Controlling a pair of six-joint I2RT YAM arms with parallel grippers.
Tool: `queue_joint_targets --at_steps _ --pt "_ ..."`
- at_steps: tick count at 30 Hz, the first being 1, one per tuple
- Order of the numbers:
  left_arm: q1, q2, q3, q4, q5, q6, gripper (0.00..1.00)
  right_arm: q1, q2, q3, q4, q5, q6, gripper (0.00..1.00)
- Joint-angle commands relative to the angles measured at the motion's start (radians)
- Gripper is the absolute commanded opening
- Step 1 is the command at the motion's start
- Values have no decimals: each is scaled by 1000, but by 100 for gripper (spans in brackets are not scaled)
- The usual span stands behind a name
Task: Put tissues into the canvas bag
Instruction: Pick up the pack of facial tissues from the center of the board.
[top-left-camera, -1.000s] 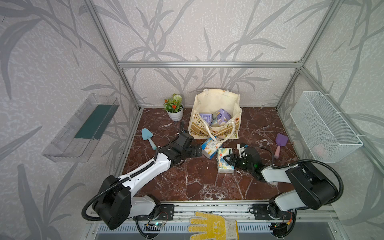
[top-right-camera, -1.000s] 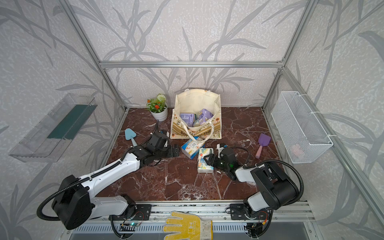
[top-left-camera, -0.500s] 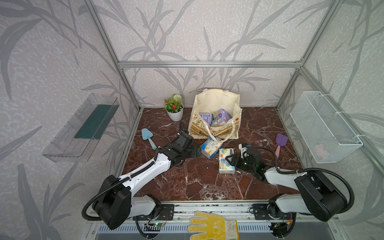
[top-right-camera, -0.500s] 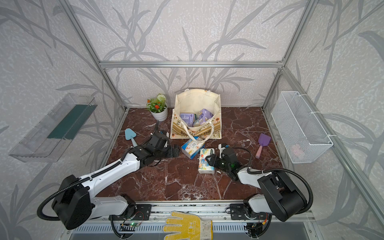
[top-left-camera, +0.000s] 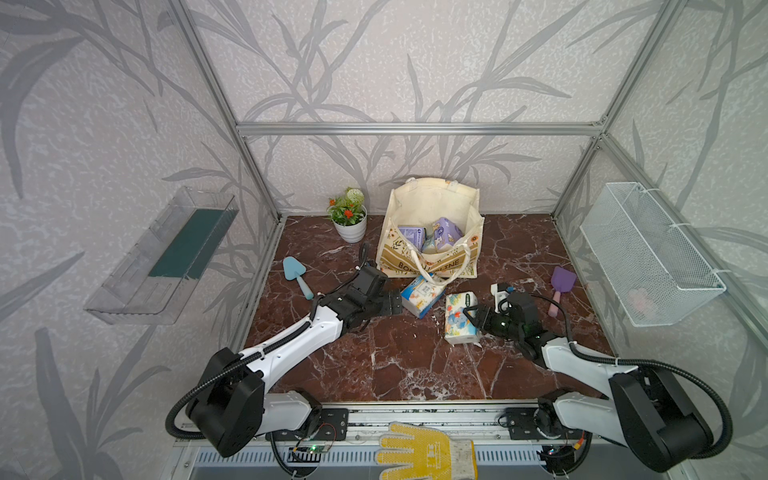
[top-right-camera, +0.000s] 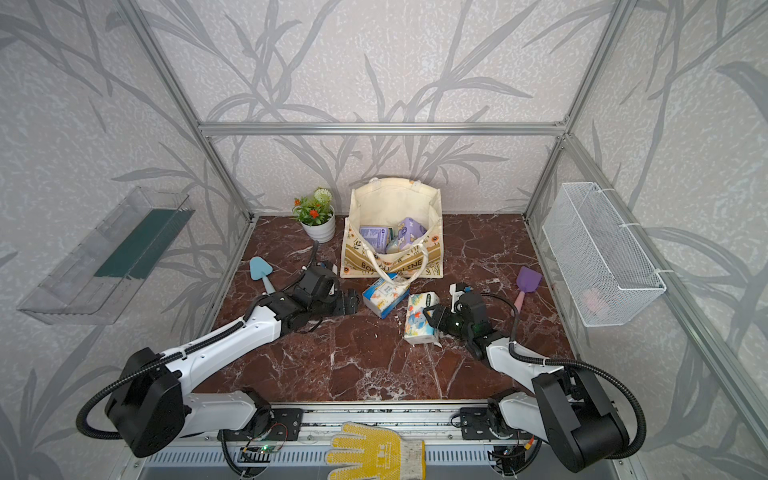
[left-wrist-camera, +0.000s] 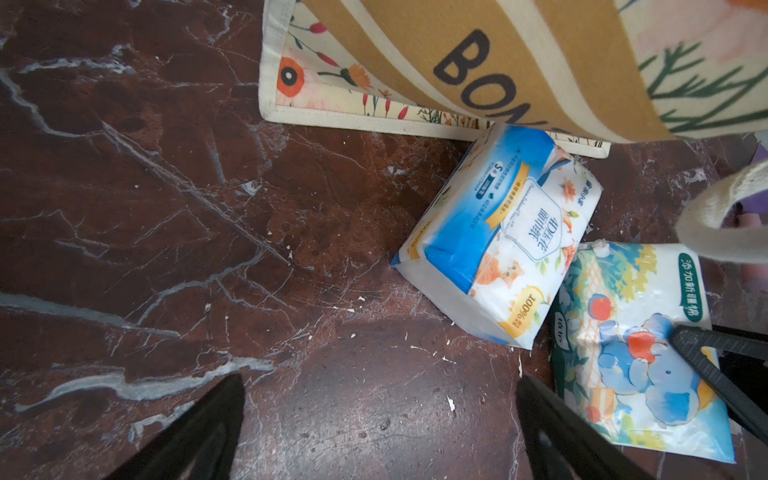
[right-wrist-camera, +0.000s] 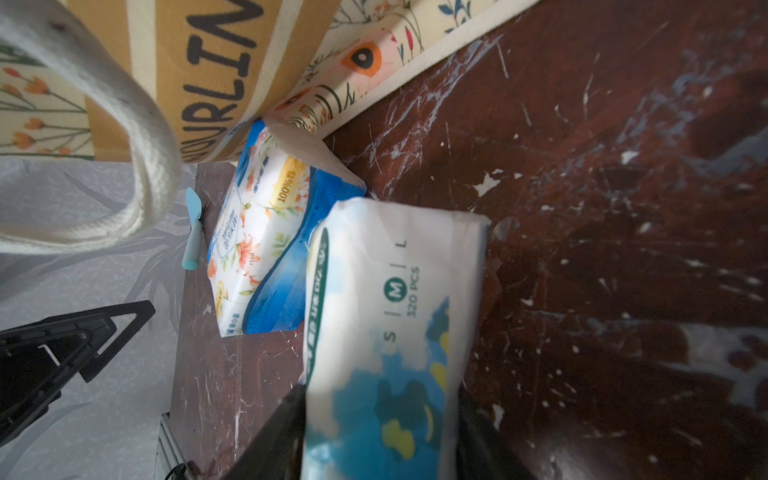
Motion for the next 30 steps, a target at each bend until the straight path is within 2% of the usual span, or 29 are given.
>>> queue_joint_targets --at_steps 1,12,24,30 --pt "-3 10 -6 6 -29 -16 99 -4 12 -8 2 -39 -9 48" --pt "-3 7 -6 2 -42 -20 99 -17 -43 -14 -23 -21 -9 42" --pt "-2 29 -7 -1 -78 -13 99 -192 -198 5 -161 -139 -45 41" --pt "3 41 -6 2 -85 -16 99 -319 -273 5 -176 -233 -16 41"
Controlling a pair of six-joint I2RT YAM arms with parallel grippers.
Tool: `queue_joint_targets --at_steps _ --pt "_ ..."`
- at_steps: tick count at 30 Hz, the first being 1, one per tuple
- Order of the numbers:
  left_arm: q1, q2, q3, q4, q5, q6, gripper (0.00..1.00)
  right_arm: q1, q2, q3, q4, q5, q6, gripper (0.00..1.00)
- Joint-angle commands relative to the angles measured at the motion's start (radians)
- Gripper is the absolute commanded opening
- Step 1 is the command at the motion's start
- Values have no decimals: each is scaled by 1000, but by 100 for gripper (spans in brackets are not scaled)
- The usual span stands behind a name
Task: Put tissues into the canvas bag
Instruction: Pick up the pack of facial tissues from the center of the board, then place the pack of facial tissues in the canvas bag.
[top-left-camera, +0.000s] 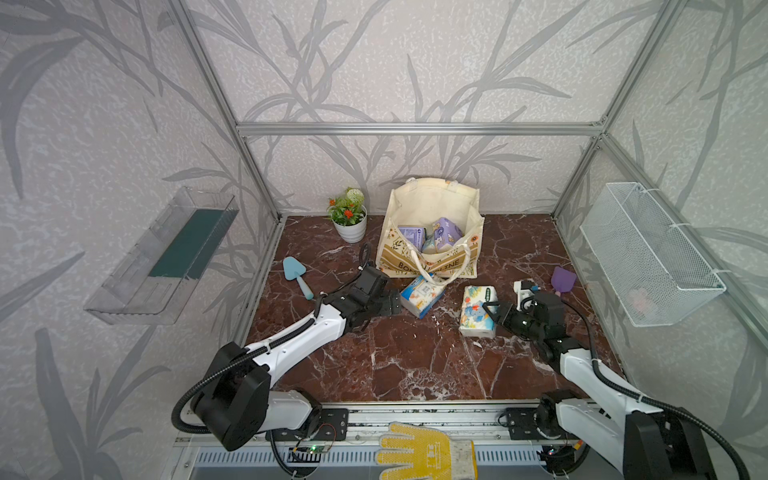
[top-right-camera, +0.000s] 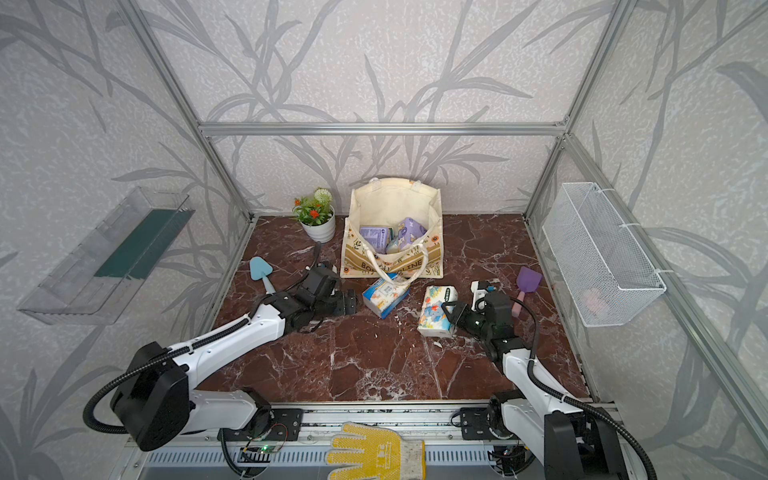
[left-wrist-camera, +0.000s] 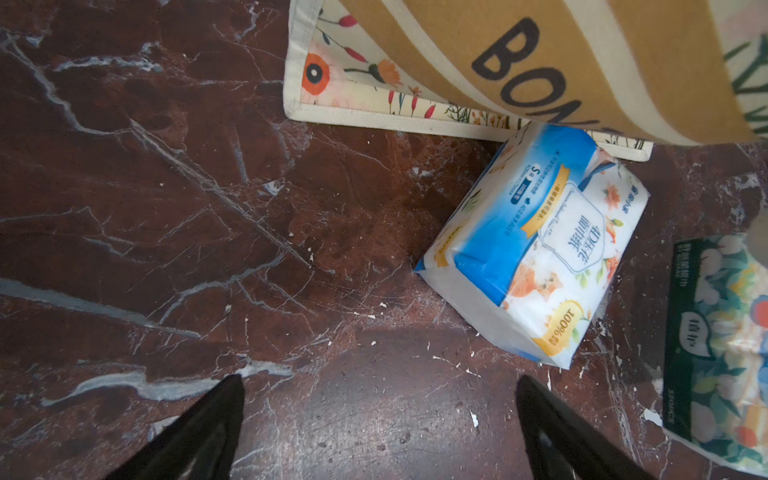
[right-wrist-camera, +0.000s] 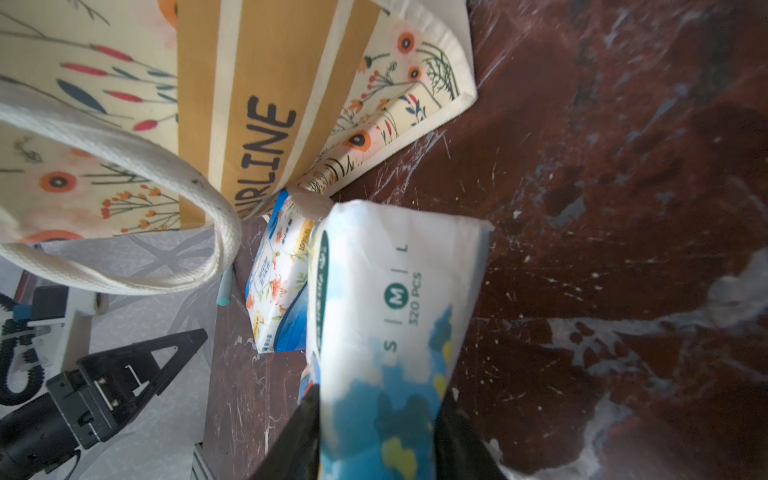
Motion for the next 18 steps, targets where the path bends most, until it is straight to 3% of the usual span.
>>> queue_joint_targets --at_steps 1,10,18 --pt "3 3 -7 2 -36 -13 99 -61 -41 22 -25 -91 5 41" --pt "6 13 -22 28 -27 -22 99 -224 -47 73 -34 -219 18 41" --pt "7 13 -26 32 -26 -24 99 -282 -19 146 -25 -267 34 41"
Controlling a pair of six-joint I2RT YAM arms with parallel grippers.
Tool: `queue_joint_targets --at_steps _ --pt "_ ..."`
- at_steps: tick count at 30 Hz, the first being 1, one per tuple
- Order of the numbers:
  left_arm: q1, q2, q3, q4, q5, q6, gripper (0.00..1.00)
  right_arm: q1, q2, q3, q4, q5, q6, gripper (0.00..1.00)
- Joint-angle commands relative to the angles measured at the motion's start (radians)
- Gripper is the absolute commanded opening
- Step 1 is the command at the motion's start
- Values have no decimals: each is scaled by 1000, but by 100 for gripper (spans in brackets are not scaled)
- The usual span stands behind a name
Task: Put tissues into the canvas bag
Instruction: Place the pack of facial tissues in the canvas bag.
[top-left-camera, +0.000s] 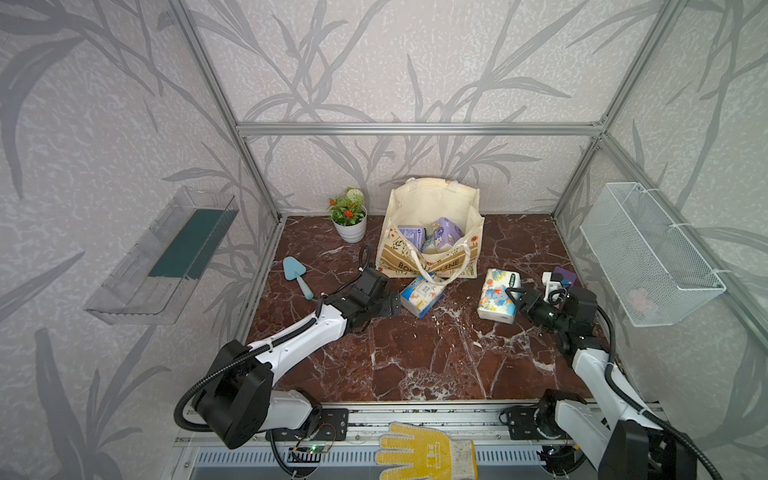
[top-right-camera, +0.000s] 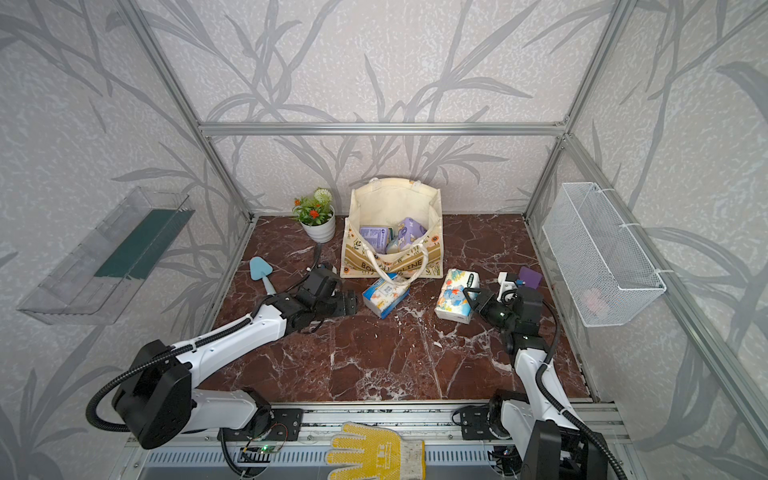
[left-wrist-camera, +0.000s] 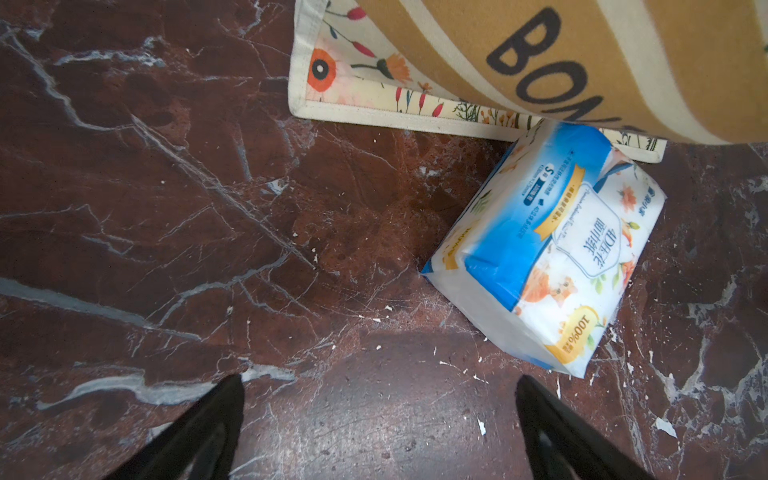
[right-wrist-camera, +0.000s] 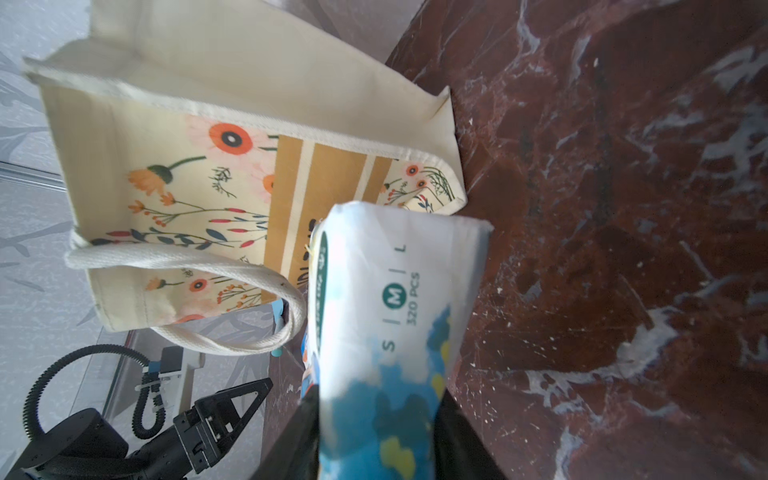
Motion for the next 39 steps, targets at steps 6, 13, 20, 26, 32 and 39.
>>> queue_joint_targets --at_steps 6,13,20,26,32,39 --pt "7 7 -14 9 -19 -22 99 -47 27 102 40 -87 57 41" --pt "8 7 -19 16 -16 -16 99 -77 42 169 65 -118 115 41" --pt "8 25 -20 31 7 -19 99 -78 83 251 129 -133 204 41" --pt "9 33 -34 49 7 -22 99 -76 126 325 164 -137 262 41" --pt "10 51 -35 68 15 -22 99 -39 149 421 162 -122 284 40" --pt "10 59 -40 78 26 -19 99 63 237 586 127 -69 296 40"
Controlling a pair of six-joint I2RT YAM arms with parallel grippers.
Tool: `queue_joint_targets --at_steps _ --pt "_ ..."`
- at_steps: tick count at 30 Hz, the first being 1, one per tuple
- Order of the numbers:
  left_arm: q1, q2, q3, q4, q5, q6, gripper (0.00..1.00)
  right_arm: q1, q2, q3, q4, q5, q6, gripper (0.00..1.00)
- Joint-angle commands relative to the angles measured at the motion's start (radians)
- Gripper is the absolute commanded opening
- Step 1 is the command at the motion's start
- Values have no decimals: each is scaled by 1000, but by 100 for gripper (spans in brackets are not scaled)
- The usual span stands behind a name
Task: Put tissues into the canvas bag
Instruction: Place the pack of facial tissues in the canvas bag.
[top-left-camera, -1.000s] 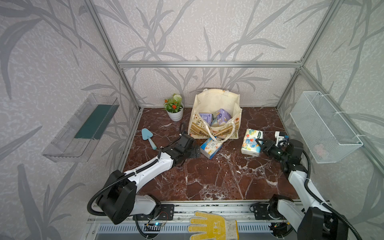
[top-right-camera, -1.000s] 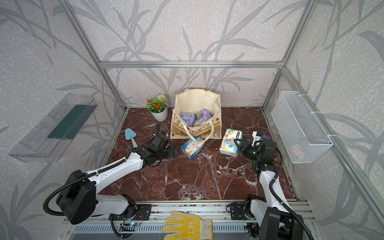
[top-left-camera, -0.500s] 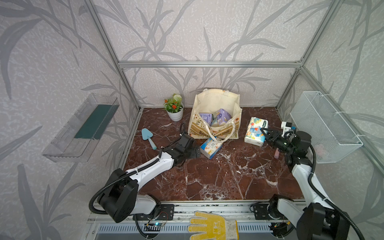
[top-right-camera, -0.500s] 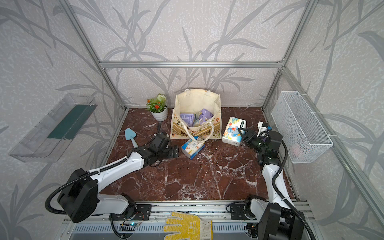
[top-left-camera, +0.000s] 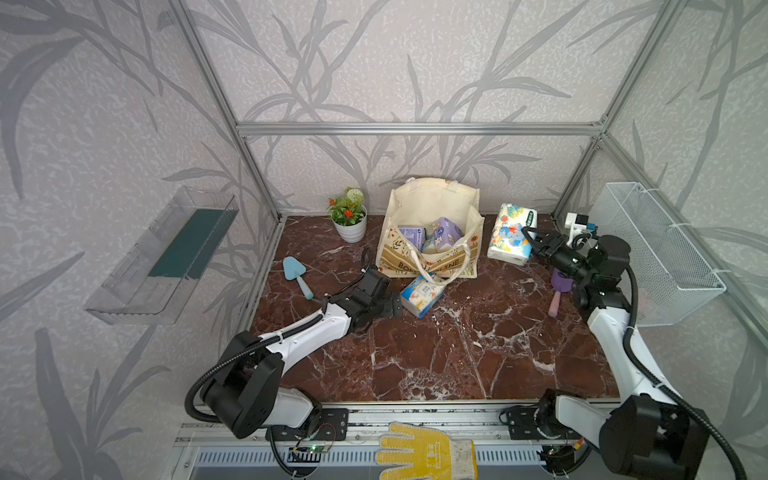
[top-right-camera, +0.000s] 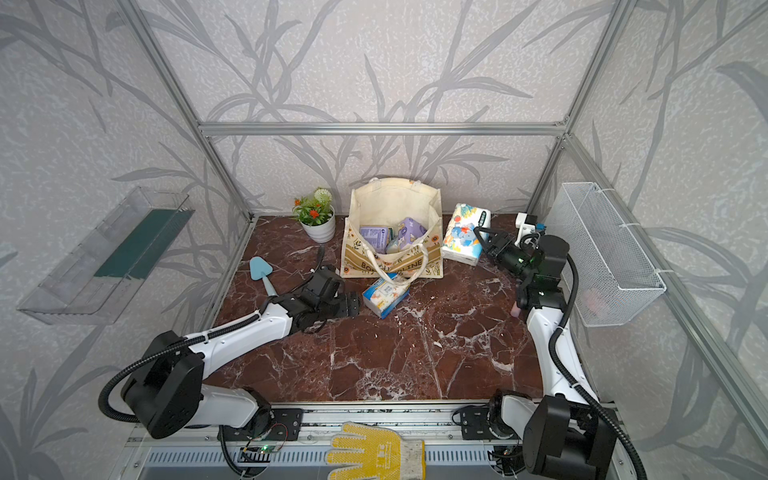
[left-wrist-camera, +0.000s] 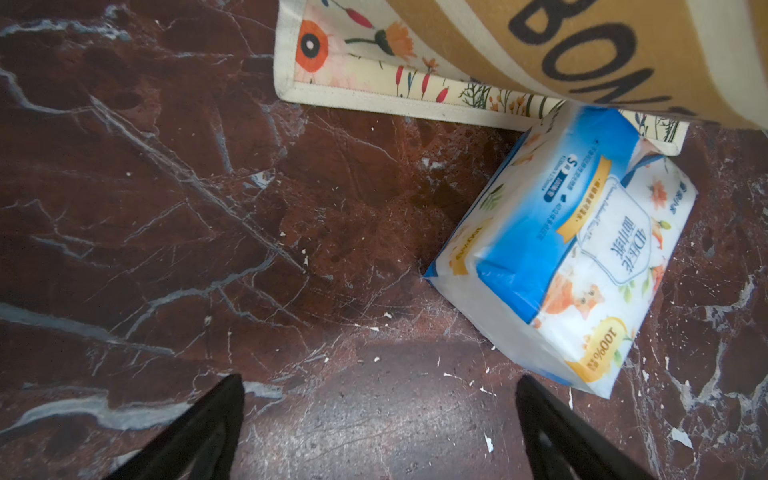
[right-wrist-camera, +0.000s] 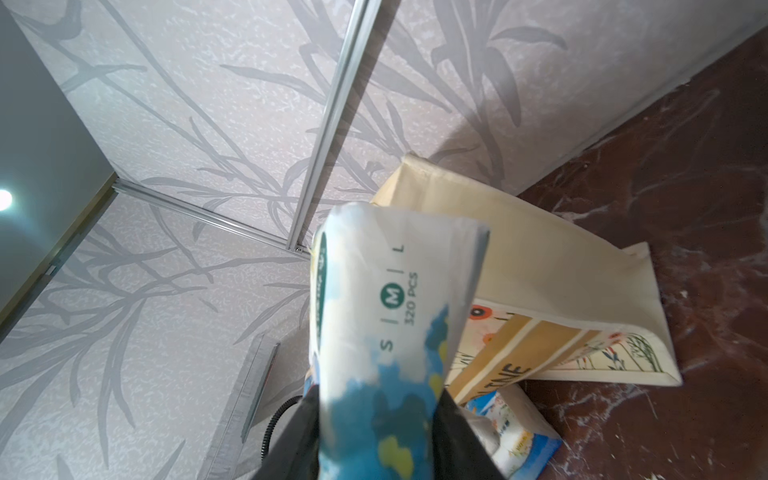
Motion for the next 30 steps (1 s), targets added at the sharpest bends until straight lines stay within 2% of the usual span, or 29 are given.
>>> queue_joint_targets --at_steps 1,7,14,26,30 --pt "4 -1 -19 14 0 -17 99 35 43 92 8 33 32 39" --pt "6 -9 -27 17 -3 -11 99 141 142 289 -118 130 6 39" --pt "7 -5 -28 31 6 -9 99 316 363 537 -199 202 -31 38" --pt "16 -36 -45 31 -2 -4 100 548 746 1010 -578 394 -252 37" --pt "22 -52 -57 31 -7 -3 99 580 820 1080 -652 466 -286 37"
